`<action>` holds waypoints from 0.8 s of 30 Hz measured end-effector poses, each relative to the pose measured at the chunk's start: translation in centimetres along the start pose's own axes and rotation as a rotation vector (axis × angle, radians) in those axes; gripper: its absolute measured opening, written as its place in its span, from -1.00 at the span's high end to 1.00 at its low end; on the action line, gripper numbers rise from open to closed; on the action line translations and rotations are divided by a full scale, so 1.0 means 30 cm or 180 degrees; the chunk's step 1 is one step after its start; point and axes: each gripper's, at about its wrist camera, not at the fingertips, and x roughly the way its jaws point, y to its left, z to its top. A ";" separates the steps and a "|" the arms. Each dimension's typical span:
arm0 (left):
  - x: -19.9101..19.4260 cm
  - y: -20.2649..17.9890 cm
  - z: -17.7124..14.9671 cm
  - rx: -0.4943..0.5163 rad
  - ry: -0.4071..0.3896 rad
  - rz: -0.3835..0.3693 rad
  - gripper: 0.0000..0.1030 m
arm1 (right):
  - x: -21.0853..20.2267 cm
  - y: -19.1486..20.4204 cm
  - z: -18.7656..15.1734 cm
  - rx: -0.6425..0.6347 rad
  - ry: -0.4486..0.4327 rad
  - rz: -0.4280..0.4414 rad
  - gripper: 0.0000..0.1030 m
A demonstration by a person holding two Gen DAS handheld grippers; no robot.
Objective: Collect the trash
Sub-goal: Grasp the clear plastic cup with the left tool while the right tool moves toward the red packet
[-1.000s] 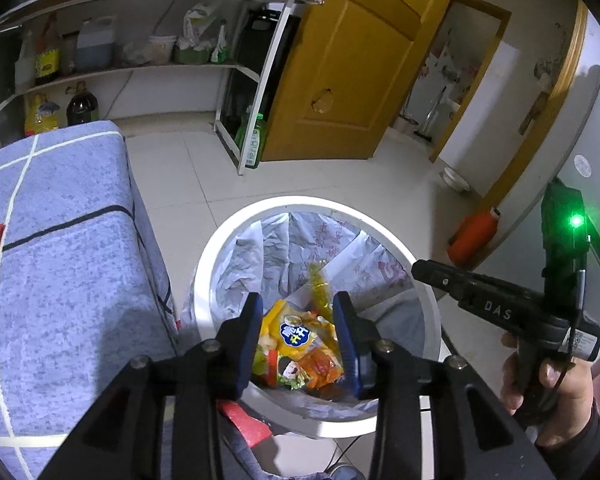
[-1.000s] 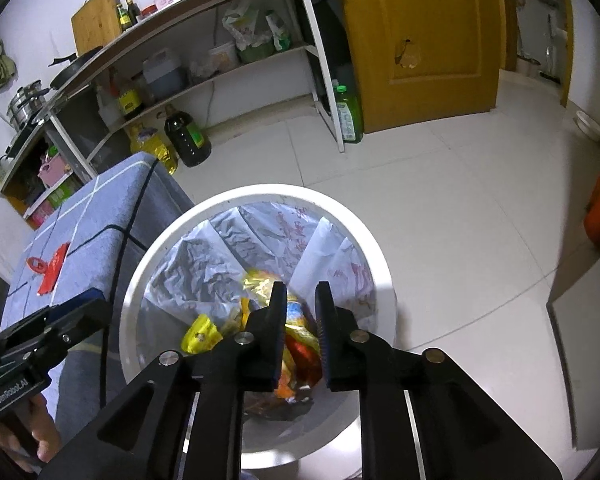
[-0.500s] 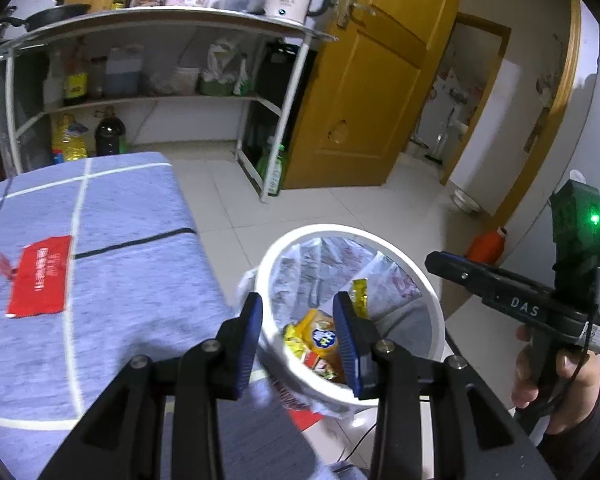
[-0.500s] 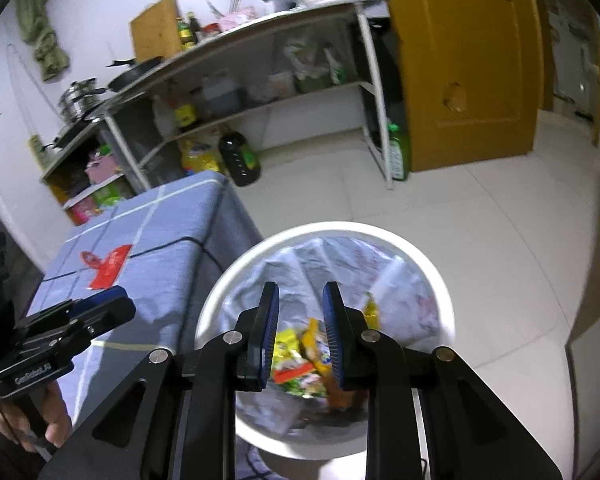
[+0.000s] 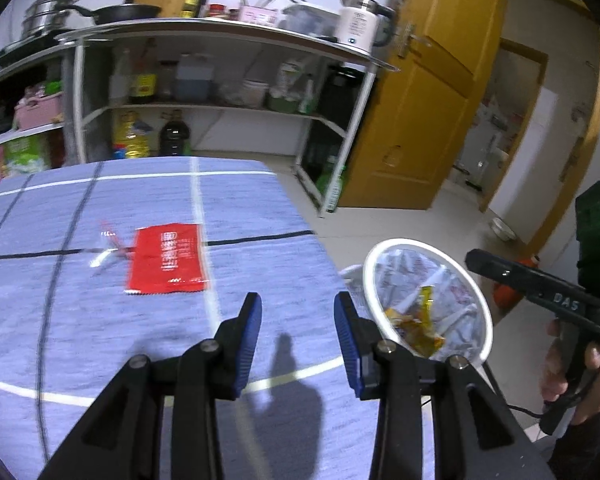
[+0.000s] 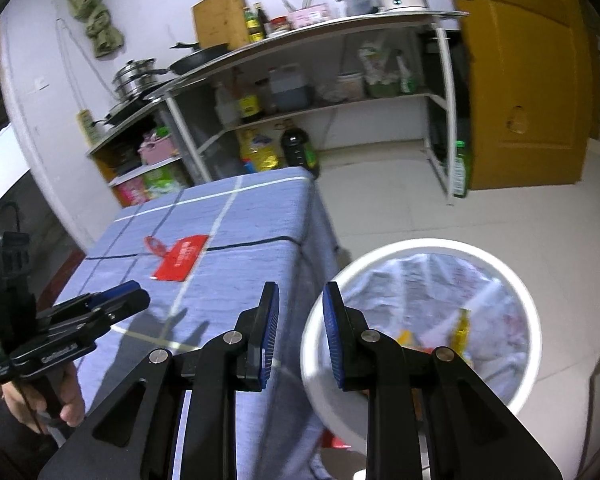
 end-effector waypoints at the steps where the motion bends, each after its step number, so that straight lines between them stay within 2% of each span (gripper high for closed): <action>1: -0.008 0.024 0.000 -0.0019 -0.0005 0.0039 0.24 | 0.013 0.025 0.004 -0.0019 0.0011 0.0033 0.54; 4: -0.038 0.101 -0.005 -0.0088 -0.0029 0.0156 0.23 | 0.046 0.083 0.016 -0.0062 0.0045 0.0122 0.53; 7: -0.061 0.175 -0.008 -0.0160 -0.0056 0.0265 0.13 | 0.081 0.142 0.023 -0.0141 0.0082 0.0204 0.46; 9: -0.070 0.218 -0.003 -0.0193 -0.0068 0.0328 0.13 | 0.111 0.185 0.027 -0.0197 0.0128 0.0276 0.19; 11: -0.077 0.252 -0.004 -0.0211 -0.0082 0.0388 0.13 | 0.135 0.218 0.030 -0.0251 0.0170 0.0320 0.08; 17: -0.042 0.351 0.029 -0.0213 -0.0084 0.0513 0.12 | 0.225 0.298 0.047 -0.0395 0.0308 0.0381 0.07; 21: 0.012 0.401 0.051 -0.0159 -0.0074 0.0583 -0.15 | 0.280 0.323 0.061 -0.0426 0.0366 0.0387 0.07; 24: 0.067 0.431 0.066 -0.0067 -0.0018 0.0631 -0.16 | 0.310 0.326 0.064 -0.0435 0.0395 0.0389 0.07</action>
